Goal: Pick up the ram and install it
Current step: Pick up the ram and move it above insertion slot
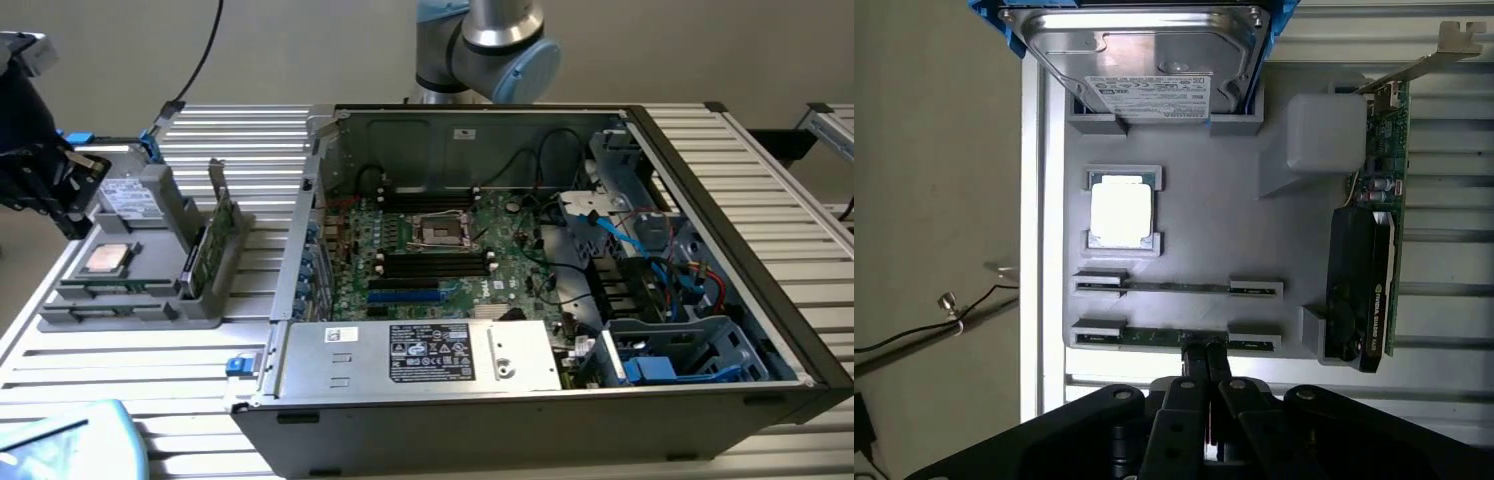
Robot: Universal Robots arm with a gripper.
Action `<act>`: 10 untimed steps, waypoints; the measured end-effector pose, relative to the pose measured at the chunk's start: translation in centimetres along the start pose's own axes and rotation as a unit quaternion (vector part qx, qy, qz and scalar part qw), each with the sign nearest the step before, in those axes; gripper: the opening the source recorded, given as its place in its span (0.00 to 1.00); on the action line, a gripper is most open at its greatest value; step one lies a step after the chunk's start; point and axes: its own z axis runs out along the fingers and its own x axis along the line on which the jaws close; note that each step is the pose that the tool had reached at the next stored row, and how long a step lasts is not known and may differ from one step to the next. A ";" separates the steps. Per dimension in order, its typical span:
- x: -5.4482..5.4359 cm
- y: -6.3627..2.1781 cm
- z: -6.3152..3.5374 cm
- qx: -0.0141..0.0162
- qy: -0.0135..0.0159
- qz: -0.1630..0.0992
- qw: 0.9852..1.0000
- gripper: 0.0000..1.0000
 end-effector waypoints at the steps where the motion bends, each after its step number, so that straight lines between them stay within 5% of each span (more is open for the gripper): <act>1: 0.0 0.00 0.00 0.000 0.000 0.000 1.000 0.10; 10: 0.0 0.04 0.05 0.000 -0.001 -0.008 1.000 0.10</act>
